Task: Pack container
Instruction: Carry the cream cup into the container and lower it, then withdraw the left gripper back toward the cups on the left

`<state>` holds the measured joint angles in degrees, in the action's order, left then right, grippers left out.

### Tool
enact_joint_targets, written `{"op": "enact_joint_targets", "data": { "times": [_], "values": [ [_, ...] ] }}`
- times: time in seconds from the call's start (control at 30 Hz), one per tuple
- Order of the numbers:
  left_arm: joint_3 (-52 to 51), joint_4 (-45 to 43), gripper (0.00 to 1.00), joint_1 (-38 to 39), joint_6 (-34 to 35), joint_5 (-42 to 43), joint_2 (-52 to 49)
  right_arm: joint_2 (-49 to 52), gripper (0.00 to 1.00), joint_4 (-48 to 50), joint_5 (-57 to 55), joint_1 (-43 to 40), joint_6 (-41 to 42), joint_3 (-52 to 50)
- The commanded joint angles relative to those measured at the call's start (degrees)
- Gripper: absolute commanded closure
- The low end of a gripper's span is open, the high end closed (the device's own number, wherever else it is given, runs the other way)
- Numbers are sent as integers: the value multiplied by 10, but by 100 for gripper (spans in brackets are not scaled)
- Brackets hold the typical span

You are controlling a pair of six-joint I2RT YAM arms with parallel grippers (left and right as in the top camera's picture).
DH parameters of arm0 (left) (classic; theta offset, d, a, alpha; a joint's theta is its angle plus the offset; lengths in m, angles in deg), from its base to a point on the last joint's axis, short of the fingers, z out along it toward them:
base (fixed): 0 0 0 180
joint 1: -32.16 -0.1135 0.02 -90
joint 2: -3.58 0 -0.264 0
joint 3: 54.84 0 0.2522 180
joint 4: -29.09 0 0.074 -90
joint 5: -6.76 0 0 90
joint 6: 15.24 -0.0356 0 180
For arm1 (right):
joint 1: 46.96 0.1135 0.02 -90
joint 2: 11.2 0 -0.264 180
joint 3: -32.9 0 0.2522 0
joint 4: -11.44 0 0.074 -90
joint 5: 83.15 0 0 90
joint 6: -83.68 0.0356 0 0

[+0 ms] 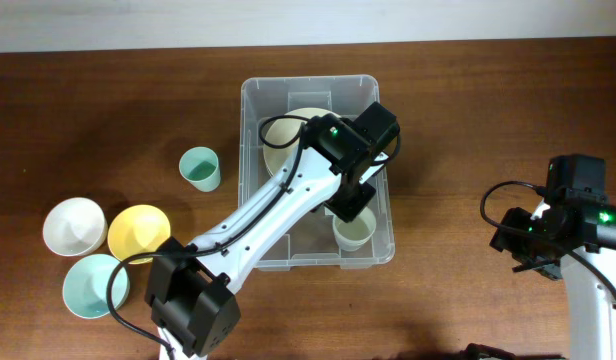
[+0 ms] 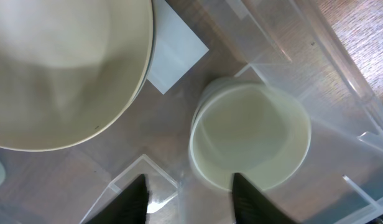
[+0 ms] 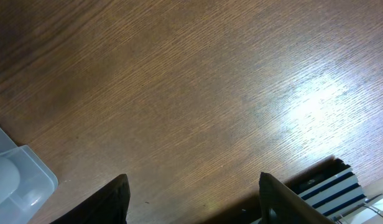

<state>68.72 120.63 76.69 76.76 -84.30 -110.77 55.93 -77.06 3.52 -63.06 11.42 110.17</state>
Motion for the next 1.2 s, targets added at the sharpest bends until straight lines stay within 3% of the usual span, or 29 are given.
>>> {"op": "enact_joint_targets", "data": {
  "times": [0.0, 0.2, 0.27, 0.37, 0.53, 0.67, 0.8, 1.17],
  "values": [
    [0, -2, 45, -1, -5, -2, -2, 0, 38, 0, 1, -2, -4, -2],
    [20, 6, 40, -24, -3, -10, 14, 0, 38, 0, 1, -2, -4, -2],
    [44, 17, 39, -52, 5, -59, 31, 0, 38, 0, 1, -2, -4, -2],
    [73, 22, 35, -116, 18, -122, 68, 0, 38, 0, 1, -2, -4, -2],
    [83, 10, 30, -271, 57, -121, 110, 0, 38, 0, 1, -2, -4, -2],
    [81, 9, 32, -407, 76, -38, 95, 0, 38, 1, 1, -2, -4, -2],
    [71, 7, 34, -491, 76, 48, 51, 0, 38, 2, 1, -2, -4, -2],
    [65, -4, 36, -492, 61, 77, -97, 0, 38, 2, 1, -2, -4, -2]
  ]
}}
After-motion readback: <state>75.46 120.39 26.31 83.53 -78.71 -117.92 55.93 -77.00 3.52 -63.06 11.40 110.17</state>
